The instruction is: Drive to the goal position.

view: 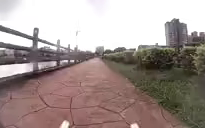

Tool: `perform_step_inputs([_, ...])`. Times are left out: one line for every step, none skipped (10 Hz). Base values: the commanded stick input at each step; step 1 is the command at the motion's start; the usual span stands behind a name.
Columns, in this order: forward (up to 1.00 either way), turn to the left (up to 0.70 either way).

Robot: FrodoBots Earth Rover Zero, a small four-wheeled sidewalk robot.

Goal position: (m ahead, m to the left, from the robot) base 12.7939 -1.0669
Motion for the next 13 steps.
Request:
perform_step_inputs([0.70,0.35])
perform_step_inputs([0.70,0.03])
perform_step_inputs([0.70,0.01])
perform_step_inputs([0.70,0.00])
perform_step_inputs([0.70,0.00])
perform_step_inputs([0.70,0.00])
perform_step_inputs([0.70,0.00])
perform_step_inputs([0.70,0.00])
perform_step_inputs([0.70,0.00])
perform_step_inputs([0.70,0.00])
perform_step_inputs([0.70,0.07])
perform_step_inputs([0.70,0.26])
perform_step_inputs([0.70,0.35])
